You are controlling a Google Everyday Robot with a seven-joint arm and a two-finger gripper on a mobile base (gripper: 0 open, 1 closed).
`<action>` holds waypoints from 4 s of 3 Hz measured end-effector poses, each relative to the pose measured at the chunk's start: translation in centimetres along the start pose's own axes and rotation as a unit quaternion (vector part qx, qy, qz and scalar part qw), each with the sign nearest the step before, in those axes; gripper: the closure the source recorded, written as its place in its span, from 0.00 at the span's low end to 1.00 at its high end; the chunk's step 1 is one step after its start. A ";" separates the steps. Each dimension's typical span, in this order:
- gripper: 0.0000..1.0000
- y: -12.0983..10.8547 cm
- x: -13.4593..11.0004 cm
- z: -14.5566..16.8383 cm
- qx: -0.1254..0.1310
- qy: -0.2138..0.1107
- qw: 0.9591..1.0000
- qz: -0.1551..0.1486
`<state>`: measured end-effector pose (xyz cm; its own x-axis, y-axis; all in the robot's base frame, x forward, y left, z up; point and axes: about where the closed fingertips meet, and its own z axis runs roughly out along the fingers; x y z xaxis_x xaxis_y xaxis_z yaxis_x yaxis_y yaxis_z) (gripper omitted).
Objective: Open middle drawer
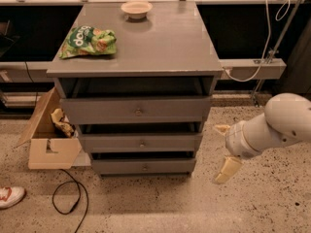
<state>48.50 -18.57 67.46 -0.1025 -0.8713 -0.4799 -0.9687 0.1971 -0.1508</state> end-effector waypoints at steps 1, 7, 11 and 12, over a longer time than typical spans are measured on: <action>0.00 -1.3 -0.8 6.4 -0.018 -0.043 0.999 -0.008; 0.00 -10.5 3.1 27.3 0.030 0.007 0.993 -0.111; 0.16 -14.1 0.5 33.8 0.029 0.045 0.989 -0.135; 0.39 -13.5 0.5 35.4 0.005 0.042 0.990 -0.135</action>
Offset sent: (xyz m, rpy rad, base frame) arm 0.0266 0.0293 -0.0369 0.0701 -0.0053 0.0404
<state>69.52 -5.79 38.63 0.1417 -0.9266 -0.3482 -0.9610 -0.0445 -0.2728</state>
